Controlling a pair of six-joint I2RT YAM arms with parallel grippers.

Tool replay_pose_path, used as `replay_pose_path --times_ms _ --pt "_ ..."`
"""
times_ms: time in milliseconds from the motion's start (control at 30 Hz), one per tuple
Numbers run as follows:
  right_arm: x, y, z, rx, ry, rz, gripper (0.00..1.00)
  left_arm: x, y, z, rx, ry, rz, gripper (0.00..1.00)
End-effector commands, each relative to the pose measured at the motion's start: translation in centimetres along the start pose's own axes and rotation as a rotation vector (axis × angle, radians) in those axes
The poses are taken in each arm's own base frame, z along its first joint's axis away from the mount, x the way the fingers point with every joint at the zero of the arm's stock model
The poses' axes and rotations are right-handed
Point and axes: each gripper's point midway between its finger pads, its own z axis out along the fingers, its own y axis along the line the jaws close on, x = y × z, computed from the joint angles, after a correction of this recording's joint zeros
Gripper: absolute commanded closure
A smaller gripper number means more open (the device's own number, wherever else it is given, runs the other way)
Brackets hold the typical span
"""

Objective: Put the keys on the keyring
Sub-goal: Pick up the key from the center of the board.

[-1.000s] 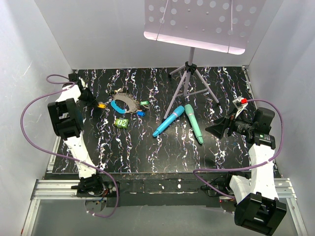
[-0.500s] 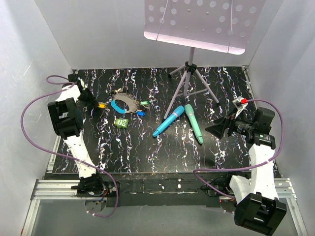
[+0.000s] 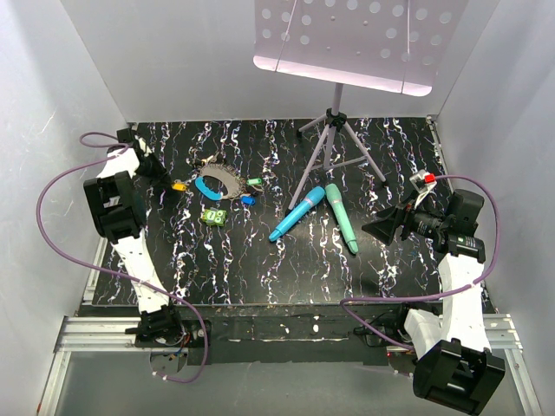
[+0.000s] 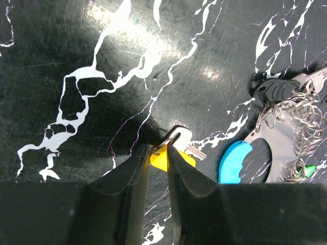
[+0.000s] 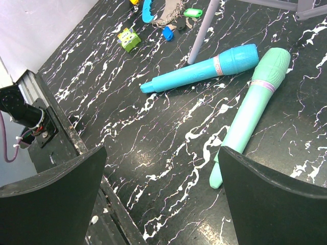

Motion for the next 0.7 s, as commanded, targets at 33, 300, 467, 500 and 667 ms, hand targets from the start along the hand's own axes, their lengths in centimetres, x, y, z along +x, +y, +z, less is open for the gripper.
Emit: replay_pose_path --times_ms 33,300,467,500,667 --pt "-0.7 0.5 0.0 -0.023 -0.006 -0.030 0.00 -0.8 -0.5 -0.4 0.027 -0.006 0.000 0.80" --pt "-0.7 0.6 0.0 -0.028 -0.005 -0.031 0.00 -0.4 -0.8 -0.5 0.047 0.003 -0.002 0.89" --pt "-0.7 0.6 0.0 -0.027 -0.004 -0.035 0.00 -0.8 -1.5 -1.4 0.073 -0.013 0.005 1.00" --pt "-0.7 0.7 0.0 -0.027 -0.004 -0.035 0.00 -0.9 -1.8 -1.7 0.083 -0.022 0.012 1.00" --pt "-0.8 0.9 0.0 -0.032 -0.005 -0.042 0.00 -1.9 -3.3 -4.5 0.134 -0.099 0.045 1.00"
